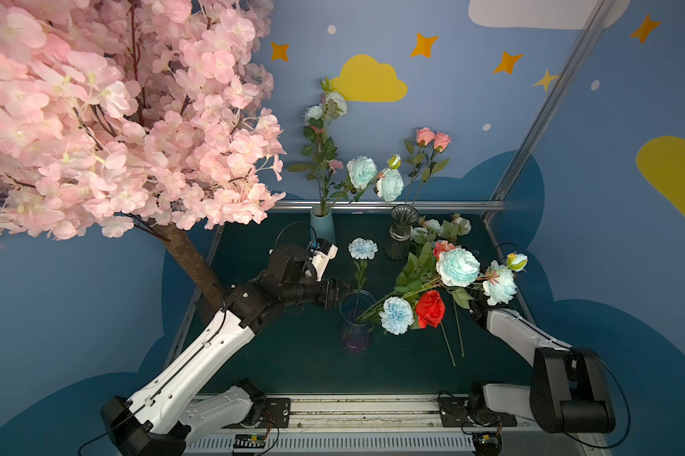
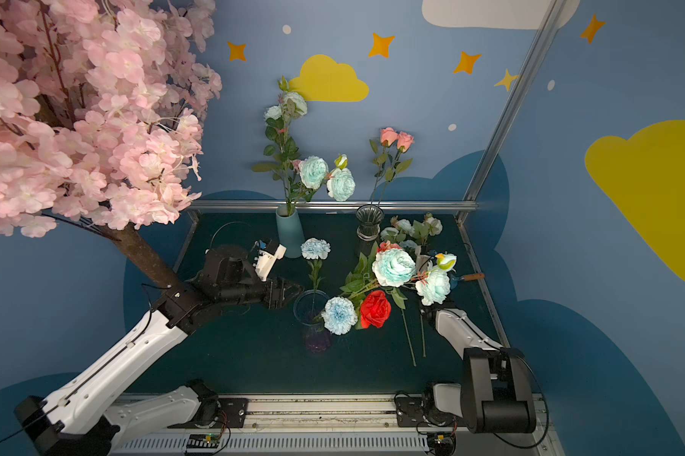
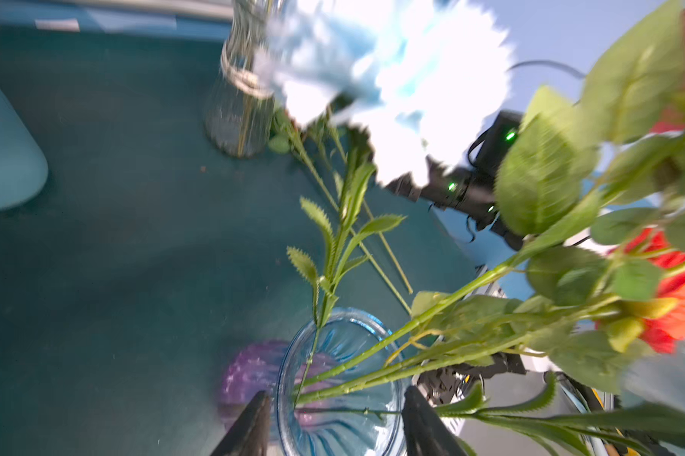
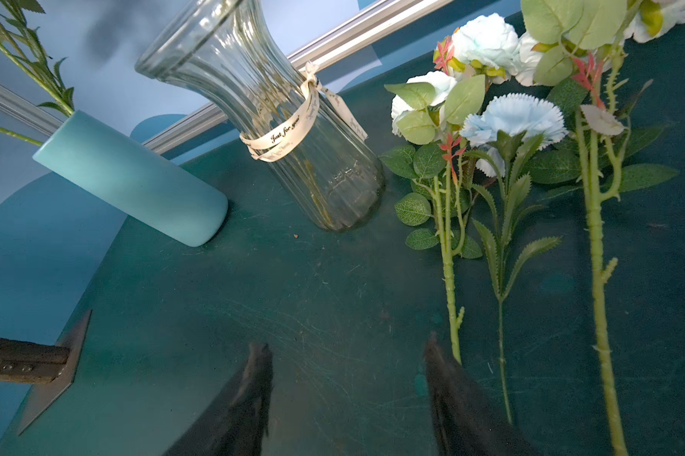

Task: Pick out blue flowers from the vase
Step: Place the vase at the center of the board, then pick up the flower from the vase.

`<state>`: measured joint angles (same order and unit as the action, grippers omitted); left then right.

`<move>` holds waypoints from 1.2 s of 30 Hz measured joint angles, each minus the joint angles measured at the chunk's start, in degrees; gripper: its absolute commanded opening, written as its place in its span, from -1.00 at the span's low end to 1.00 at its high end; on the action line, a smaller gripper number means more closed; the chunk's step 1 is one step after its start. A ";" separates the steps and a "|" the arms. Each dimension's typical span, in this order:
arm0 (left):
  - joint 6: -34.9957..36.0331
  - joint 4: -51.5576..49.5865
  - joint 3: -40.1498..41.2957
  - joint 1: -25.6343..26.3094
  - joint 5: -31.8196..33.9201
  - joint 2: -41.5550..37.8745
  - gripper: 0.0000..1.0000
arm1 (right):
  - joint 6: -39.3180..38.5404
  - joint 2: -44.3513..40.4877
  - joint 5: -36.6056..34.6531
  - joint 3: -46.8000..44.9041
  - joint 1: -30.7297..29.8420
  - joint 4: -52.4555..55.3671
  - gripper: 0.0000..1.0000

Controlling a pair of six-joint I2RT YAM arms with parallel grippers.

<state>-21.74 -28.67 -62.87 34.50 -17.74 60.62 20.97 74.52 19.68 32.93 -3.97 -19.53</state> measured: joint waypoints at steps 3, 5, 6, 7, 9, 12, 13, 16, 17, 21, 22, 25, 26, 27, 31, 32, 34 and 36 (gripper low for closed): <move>-0.66 4.61 2.45 0.02 -0.09 0.76 0.02 | -0.15 1.03 0.79 0.55 -0.15 0.04 0.23; -0.81 6.51 3.08 0.09 -0.33 2.64 -0.04 | -0.24 1.46 1.29 0.96 -0.26 -0.02 0.21; -0.76 7.28 3.23 0.26 -0.44 3.80 -0.05 | -0.26 1.51 1.68 1.05 -0.26 0.00 0.19; -0.74 7.96 3.34 0.46 -0.42 4.85 -0.05 | -0.33 1.49 2.27 1.22 -0.26 0.15 0.17; -0.61 8.63 3.54 1.05 -0.20 5.95 -0.05 | -0.39 0.83 2.95 1.79 -0.46 1.33 0.17; -0.31 10.10 4.44 2.38 1.03 5.27 -0.05 | -0.46 -3.91 3.15 2.25 -1.09 5.29 0.16; -0.11 10.58 4.94 2.84 1.53 4.50 -0.05 | -0.46 -6.47 3.13 2.58 -1.53 7.06 0.16; 1.03 11.43 6.49 4.61 3.85 0.96 -0.05 | -0.50 -13.05 3.82 4.11 -2.84 11.67 0.15; 1.66 11.52 6.93 5.33 4.70 -0.63 -0.04 | -0.48 -14.47 4.24 5.05 -3.30 13.33 0.14; 4.35 11.54 8.85 8.79 8.39 -7.06 -0.04 | -0.11 -17.49 6.16 5.33 -5.49 17.20 0.10; 5.09 11.50 9.64 9.88 9.35 -8.85 -0.04 | 0.07 -18.32 6.43 4.44 -6.47 18.10 0.08; 6.95 10.99 12.11 12.96 12.17 -12.94 -0.01 | 0.46 -20.94 6.47 1.88 -10.62 22.34 0.05; 7.52 10.80 12.90 14.01 13.09 -13.86 0.00 | 0.59 -22.01 6.34 1.33 -12.26 23.74 0.04; 8.22 10.56 13.68 15.23 14.01 -14.53 0.01 | 0.72 -23.28 6.19 0.85 -13.94 25.09 0.03; 10.95 9.42 15.04 20.39 17.70 -14.23 0.07 | 0.94 -29.09 5.44 -0.20 -19.47 29.86 -0.04; 11.54 9.22 15.04 21.62 18.58 -13.68 0.09 | 1.01 -30.49 5.31 -0.44 -20.31 31.04 -0.06; 12.83 9.11 15.04 24.09 20.35 -12.37 0.12 | 1.22 -33.46 5.27 -0.98 -21.75 33.55 -0.13; 14.16 8.98 14.97 26.73 22.18 -10.75 0.14 | 1.60 -36.54 5.73 -1.57 -23.17 36.11 -0.21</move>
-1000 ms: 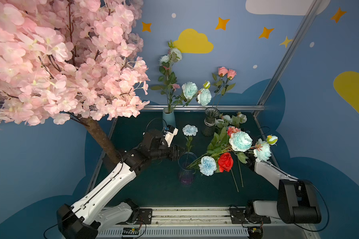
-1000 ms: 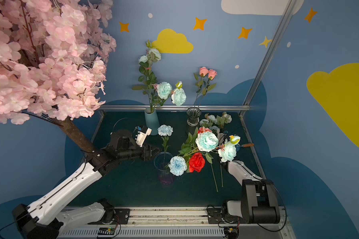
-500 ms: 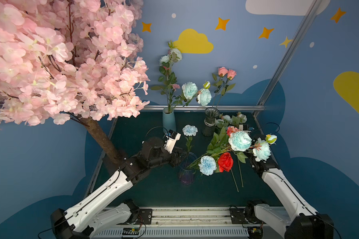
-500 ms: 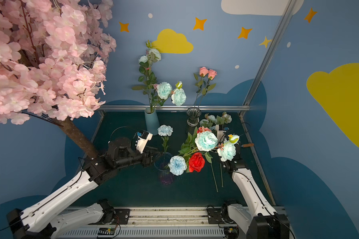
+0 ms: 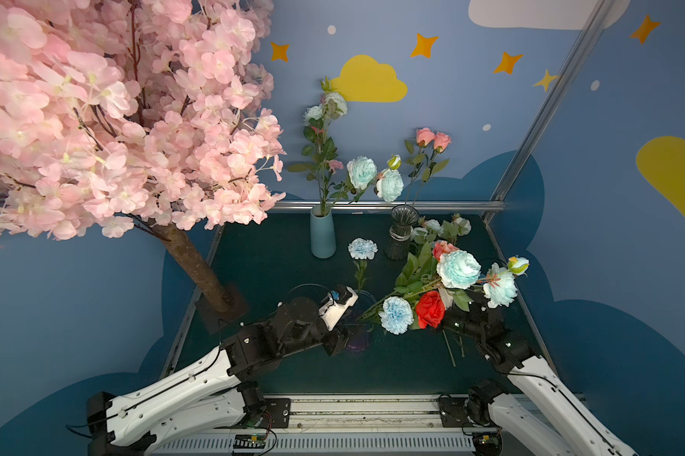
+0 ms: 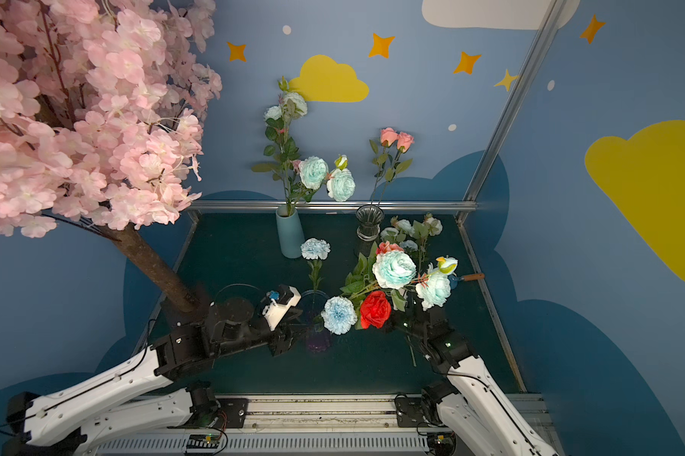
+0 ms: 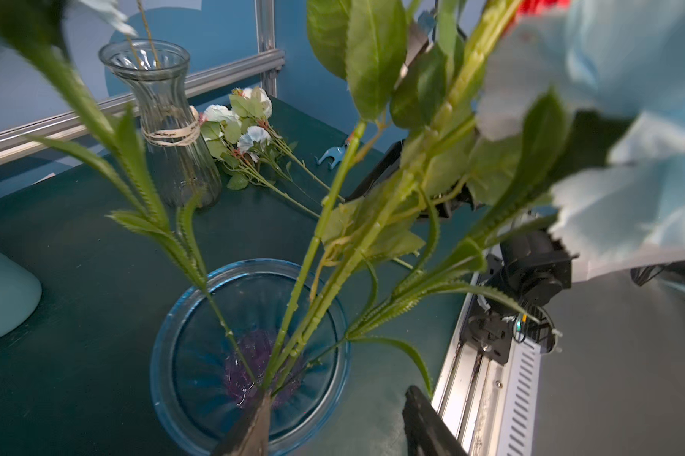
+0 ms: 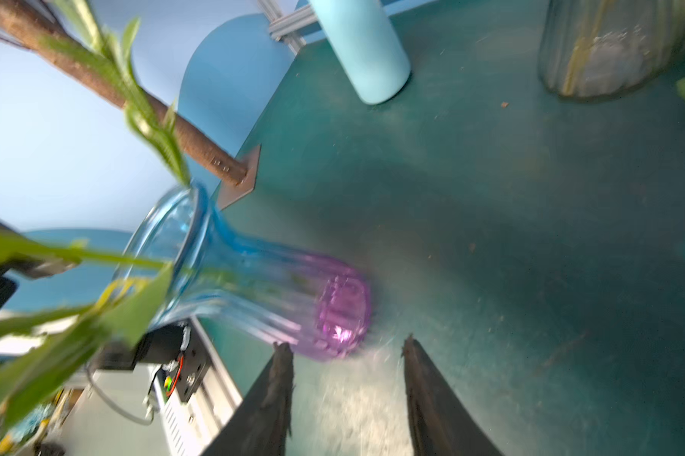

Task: Pick out blue flowers from the vase
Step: Pick up the flower from the vase.

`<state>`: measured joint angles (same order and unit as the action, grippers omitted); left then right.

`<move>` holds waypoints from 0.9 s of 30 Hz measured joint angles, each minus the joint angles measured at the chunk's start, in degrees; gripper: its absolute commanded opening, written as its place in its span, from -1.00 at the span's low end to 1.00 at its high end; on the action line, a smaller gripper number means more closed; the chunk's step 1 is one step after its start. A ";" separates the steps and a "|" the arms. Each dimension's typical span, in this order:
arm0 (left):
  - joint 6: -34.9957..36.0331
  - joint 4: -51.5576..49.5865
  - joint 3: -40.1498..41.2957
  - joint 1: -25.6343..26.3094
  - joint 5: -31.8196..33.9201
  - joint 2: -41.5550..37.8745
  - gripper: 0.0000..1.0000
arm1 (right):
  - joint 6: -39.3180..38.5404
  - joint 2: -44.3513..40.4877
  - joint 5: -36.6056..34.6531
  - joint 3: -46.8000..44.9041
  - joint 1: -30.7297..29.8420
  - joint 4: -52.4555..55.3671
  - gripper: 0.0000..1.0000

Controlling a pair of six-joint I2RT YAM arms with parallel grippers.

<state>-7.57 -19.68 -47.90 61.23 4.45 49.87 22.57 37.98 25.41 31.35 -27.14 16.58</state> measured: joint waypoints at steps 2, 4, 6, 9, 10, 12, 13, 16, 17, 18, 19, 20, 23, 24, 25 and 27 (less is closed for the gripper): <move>1.16 0.02 -0.17 2.03 1.53 1.55 0.15 | 0.81 -2.58 0.70 -0.20 -1.57 2.25 -0.25; 2.08 0.02 -0.63 3.39 2.54 3.15 0.15 | 1.53 -4.79 1.14 -0.20 -3.61 3.85 -0.27; 2.78 0.26 -1.40 3.89 3.54 4.90 0.15 | 2.05 -6.69 1.42 -0.20 -6.23 5.31 -0.28; 3.43 0.74 -2.51 3.96 5.51 7.06 0.11 | 2.89 -7.67 1.44 -0.17 -9.88 6.54 -0.29; 3.54 0.85 -2.80 3.96 6.16 7.50 0.09 | 3.08 -7.63 1.33 -0.17 -10.84 6.82 -0.30; 3.78 1.38 -3.28 3.91 8.00 8.04 0.05 | 3.45 -7.21 0.72 -0.04 -13.66 7.28 -0.31; 3.87 1.64 -3.48 3.82 8.63 8.11 0.03 | 3.63 -6.95 0.35 0.07 -14.91 7.37 -0.31; 3.96 3.04 -3.98 2.38 9.60 8.15 0.00 | 3.85 -5.79 -1.46 0.85 -19.52 7.41 -0.33; 3.91 3.48 -4.07 1.46 9.64 8.20 -0.01 | 3.80 -5.31 -2.34 1.25 -21.22 7.39 -0.34; 3.74 3.93 -4.07 0.37 9.64 8.22 -0.02 | 3.78 -4.90 -3.39 1.60 -22.99 7.21 -0.35; 3.58 4.11 -4.07 -0.59 9.64 8.26 -0.03 | 3.78 -4.61 -4.17 1.90 -24.59 7.10 -0.36; 3.34 4.33 -4.07 -1.57 9.55 8.31 -0.03 | 3.74 -4.46 -5.20 2.14 -26.12 6.95 -0.38; 2.84 4.98 -4.07 -3.80 9.25 8.33 -0.04 | 3.56 -4.31 -8.13 2.36 -30.64 6.03 -0.43; 2.64 5.33 -4.07 -4.33 9.11 8.33 -0.04 | 3.37 -4.31 -9.27 2.36 -32.15 5.68 -0.45; 2.49 5.64 -4.04 -4.76 9.03 8.35 -0.04 | 3.17 -4.31 -10.36 2.36 -33.55 5.20 -0.47; 2.12 6.19 -4.04 -5.57 8.81 8.44 -0.05 | 2.99 -4.31 -12.41 2.36 -36.22 4.11 -0.48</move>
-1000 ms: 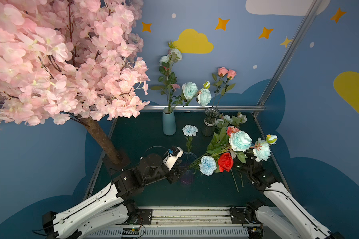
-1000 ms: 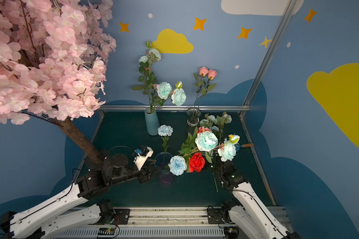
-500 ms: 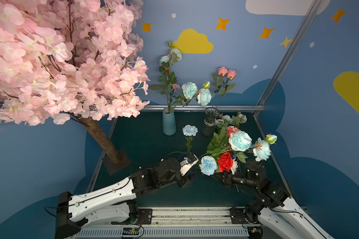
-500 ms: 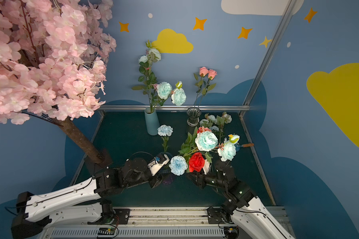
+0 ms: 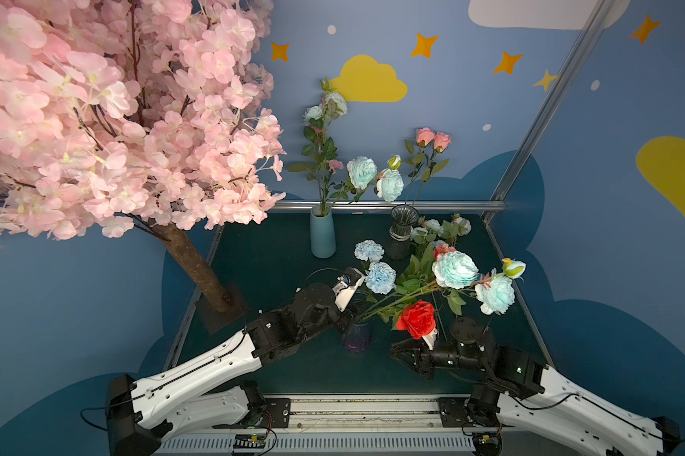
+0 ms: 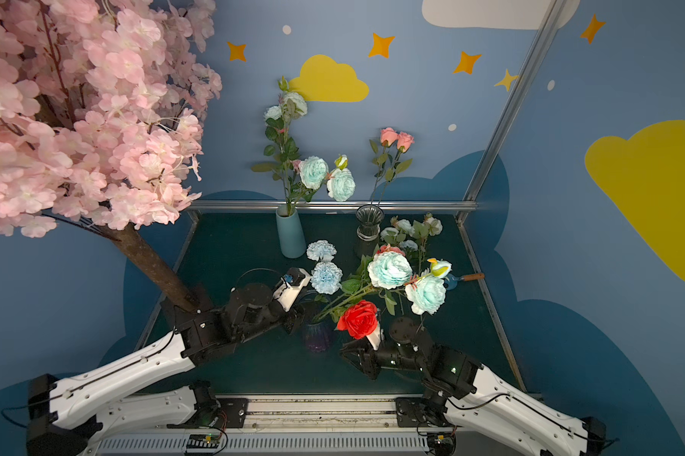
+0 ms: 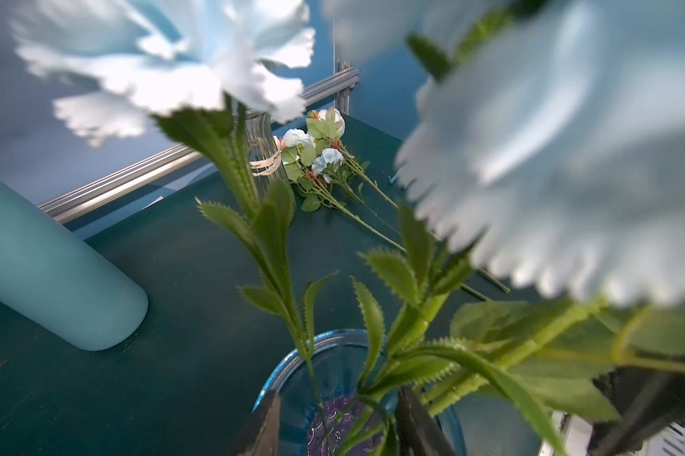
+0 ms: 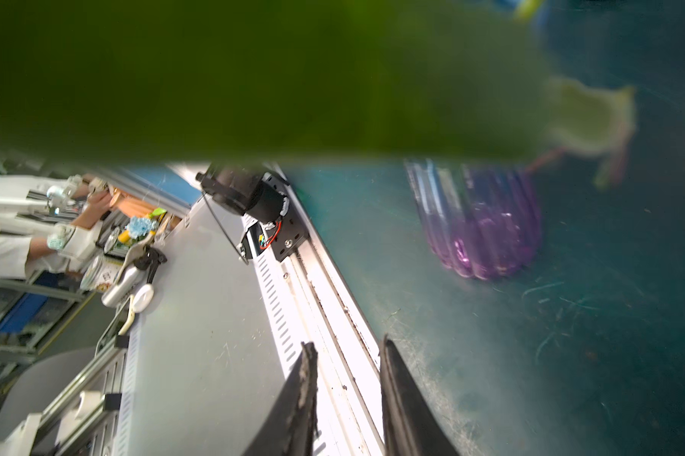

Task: Pick out blue flowers from the vase
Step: Pick up the flower from the vase.

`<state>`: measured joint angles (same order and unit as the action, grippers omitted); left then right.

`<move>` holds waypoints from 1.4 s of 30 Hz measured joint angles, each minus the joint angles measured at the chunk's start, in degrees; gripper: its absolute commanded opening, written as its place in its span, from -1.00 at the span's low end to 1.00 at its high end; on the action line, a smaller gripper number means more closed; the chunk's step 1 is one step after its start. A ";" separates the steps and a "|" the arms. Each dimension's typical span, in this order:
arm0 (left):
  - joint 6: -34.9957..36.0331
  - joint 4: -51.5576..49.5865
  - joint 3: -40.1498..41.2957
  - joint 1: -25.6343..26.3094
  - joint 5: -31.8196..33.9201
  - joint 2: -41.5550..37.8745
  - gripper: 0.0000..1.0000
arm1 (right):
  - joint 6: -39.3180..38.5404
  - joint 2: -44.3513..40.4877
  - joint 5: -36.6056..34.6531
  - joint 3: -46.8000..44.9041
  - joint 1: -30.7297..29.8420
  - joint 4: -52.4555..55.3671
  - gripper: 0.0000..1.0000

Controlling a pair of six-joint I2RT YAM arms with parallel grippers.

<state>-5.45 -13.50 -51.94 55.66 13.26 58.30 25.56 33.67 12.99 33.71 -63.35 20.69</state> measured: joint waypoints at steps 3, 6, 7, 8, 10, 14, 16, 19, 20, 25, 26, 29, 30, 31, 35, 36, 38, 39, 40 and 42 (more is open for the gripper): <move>-0.28 0.44 0.00 -1.14 -0.70 0.24 -0.06 | -0.22 -0.17 -3.17 0.00 -3.61 -2.60 -0.48; -0.44 0.48 -0.02 -2.05 -1.38 0.33 -0.06 | -0.31 -0.90 -6.73 -0.31 -5.70 -5.38 -0.45; -0.50 0.50 0.00 -2.25 -1.57 0.33 -0.06 | -0.31 -1.29 -8.00 -0.35 -6.01 -5.70 -0.43; -0.55 0.50 -0.02 -2.40 -1.79 0.33 -0.06 | -0.33 -1.75 -9.44 -0.37 -6.08 -5.95 -0.42; -0.57 0.46 0.00 -2.49 -2.36 0.31 -0.06 | -0.55 -2.49 -12.33 -0.37 -6.08 -5.99 -0.41; -0.57 -0.33 -0.02 -2.47 -4.04 -0.42 -0.06 | -1.70 -3.50 -17.90 -0.04 -5.25 -5.31 -0.38; -0.57 -1.14 -0.02 -2.47 -4.70 -1.33 -0.06 | -2.16 -3.50 -19.50 0.20 -3.80 -4.79 -0.37; -0.57 -2.95 0.00 -2.47 -5.20 -2.91 -0.06 | -2.45 -3.48 -19.89 0.50 0.20 -3.58 -0.37; -0.57 -3.74 -0.02 -2.47 -5.44 -3.34 -0.06 | -2.47 -3.45 -19.43 0.55 2.12 -3.26 -0.37; -0.48 -7.17 0.00 -2.47 -6.97 -3.43 -0.09 | -1.84 -2.91 -15.61 0.55 10.12 -2.84 -0.37; -0.37 -7.69 -0.02 -2.47 -7.34 -2.97 -0.10 | -1.73 -2.73 -14.67 0.55 11.23 -2.84 -0.37; -0.07 -8.68 -0.02 -2.47 -8.22 -1.05 -0.17 | -1.38 -2.16 -12.00 0.46 13.38 -2.84 -0.37; 0.02 -8.96 -0.02 -2.47 -8.46 -0.50 -0.19 | -1.31 -2.10 -11.41 0.39 13.79 -2.84 -0.37; 0.24 -8.87 -0.07 -2.47 -8.81 0.11 -0.21 | -1.29 -2.08 -10.71 0.28 14.16 -2.84 -0.37; 0.74 -8.76 -1.11 -2.47 -9.94 1.68 -0.29 | -1.01 -2.16 -8.74 -0.31 15.17 -2.84 -0.37; 0.90 -8.70 -1.25 -2.47 -10.12 1.97 -0.30 | -0.94 -2.21 -8.41 -0.42 15.32 -2.86 -0.37; 1.20 -8.37 -1.68 -2.47 -10.73 2.80 -0.35 | -0.85 -2.36 -7.67 -0.76 15.72 -2.86 -0.37; 1.29 -8.20 -1.90 -2.47 -10.95 3.23 -0.37 | -0.79 -2.49 -7.39 -0.96 15.89 -2.86 -0.37; 1.44 -7.93 -2.25 -2.47 -11.15 3.78 -0.38 | -0.70 -2.58 -7.13 -1.11 15.98 -2.86 -0.37; 1.77 -7.30 -2.93 -2.47 -11.56 5.11 -0.40 | -0.63 -2.64 -6.62 -1.29 16.09 -2.86 -0.37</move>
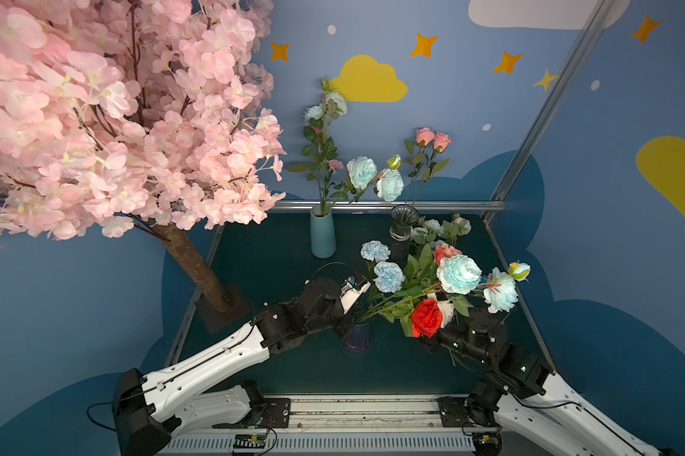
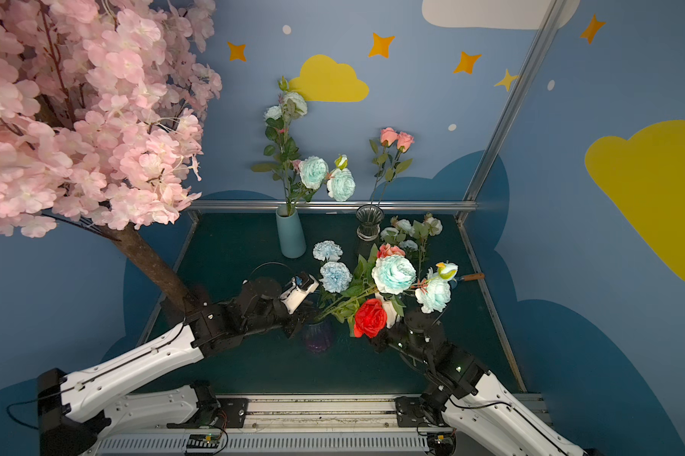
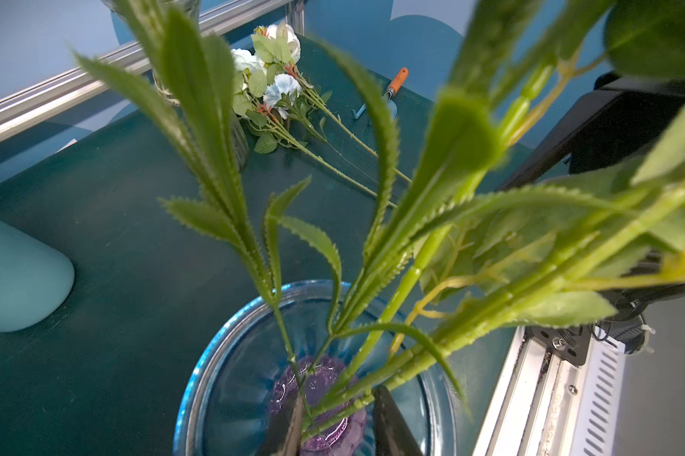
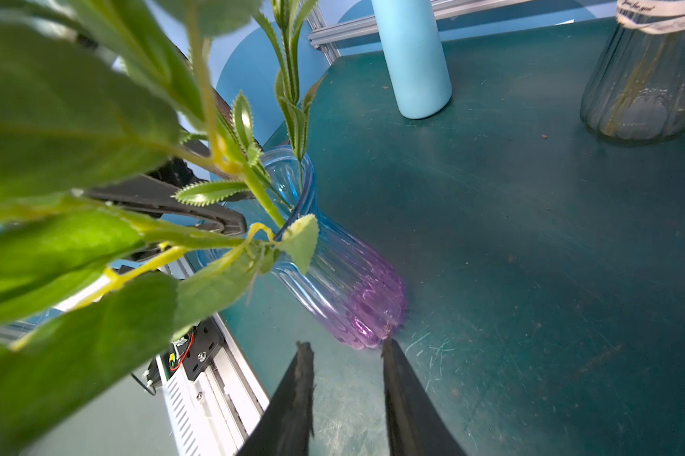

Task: Pick out blue flowers from the vase
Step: Pick up the flower from the vase.

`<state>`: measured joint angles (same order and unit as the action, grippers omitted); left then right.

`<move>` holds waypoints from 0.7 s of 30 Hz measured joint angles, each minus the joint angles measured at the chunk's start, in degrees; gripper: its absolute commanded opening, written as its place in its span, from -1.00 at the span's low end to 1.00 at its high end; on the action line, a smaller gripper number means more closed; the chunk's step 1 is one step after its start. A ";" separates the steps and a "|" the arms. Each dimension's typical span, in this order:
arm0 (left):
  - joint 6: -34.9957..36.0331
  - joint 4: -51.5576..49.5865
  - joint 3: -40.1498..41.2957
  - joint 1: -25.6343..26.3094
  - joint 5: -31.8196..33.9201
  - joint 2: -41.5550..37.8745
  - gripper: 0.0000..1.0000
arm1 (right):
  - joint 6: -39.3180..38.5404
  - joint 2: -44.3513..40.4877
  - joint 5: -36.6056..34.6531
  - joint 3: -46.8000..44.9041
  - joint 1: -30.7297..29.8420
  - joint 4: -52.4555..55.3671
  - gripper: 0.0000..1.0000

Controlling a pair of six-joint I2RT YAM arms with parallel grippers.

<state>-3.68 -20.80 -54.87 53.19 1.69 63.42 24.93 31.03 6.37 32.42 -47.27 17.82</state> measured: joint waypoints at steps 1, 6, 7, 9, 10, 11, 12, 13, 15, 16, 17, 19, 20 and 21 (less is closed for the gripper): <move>0.11 0.39 -0.26 0.00 -0.24 0.66 -0.41 | 0.11 -0.02 0.24 -0.09 0.11 0.00 -0.37; 0.87 1.64 -0.63 0.00 -0.68 2.91 -0.47 | 0.31 -0.42 0.83 -0.57 0.22 -0.07 -0.37; 0.94 1.77 -0.70 0.00 -0.68 3.28 -0.49 | 0.35 -0.52 0.96 -0.74 0.22 -0.07 -0.37; 1.07 1.95 -0.96 0.00 -0.61 4.04 -0.54 | 0.39 -0.70 1.22 -0.96 0.31 -0.07 -0.37; 1.16 2.14 -1.09 0.00 -0.48 4.42 -0.56 | 0.42 -0.81 1.31 -1.05 0.35 -0.07 -0.37; 1.25 2.19 -1.29 0.00 -0.42 4.63 -0.58 | 0.44 -0.90 1.44 -1.05 0.37 -0.07 -0.37; 1.33 2.34 -1.38 0.00 -0.39 4.72 -0.59 | 0.44 -1.03 1.55 -1.05 0.37 -0.07 -0.37; 1.38 2.47 -1.40 -0.02 -0.35 4.74 -0.62 | 0.44 -1.14 1.66 -1.05 0.37 -0.07 -0.38; 1.38 2.64 -1.40 -0.04 -0.24 4.74 -0.69 | 0.44 -1.44 1.75 -1.05 0.42 -0.04 -0.38; 1.38 2.80 -1.40 -0.04 -0.24 4.74 -0.73 | 0.44 -1.60 1.77 -1.05 0.46 -0.04 -0.38; 1.38 2.91 -1.40 -0.04 -0.22 4.74 -0.76 | 0.44 -1.73 1.79 -1.05 0.48 -0.04 -0.38; 1.44 3.10 -1.40 -0.04 -0.22 4.72 -0.78 | 0.42 -1.92 1.81 -1.11 0.57 -0.07 -0.38; 1.57 3.23 -1.40 -0.04 -0.17 4.72 -0.81 | 0.44 -2.01 1.84 -1.18 0.59 -0.02 -0.38; 1.60 3.30 -1.44 -0.04 -0.15 4.72 -0.84 | 0.44 -2.05 1.84 -1.22 0.63 -0.02 -0.38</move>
<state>-2.09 -17.50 -56.31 53.15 1.54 68.14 25.36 28.97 8.21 31.20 -46.63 17.80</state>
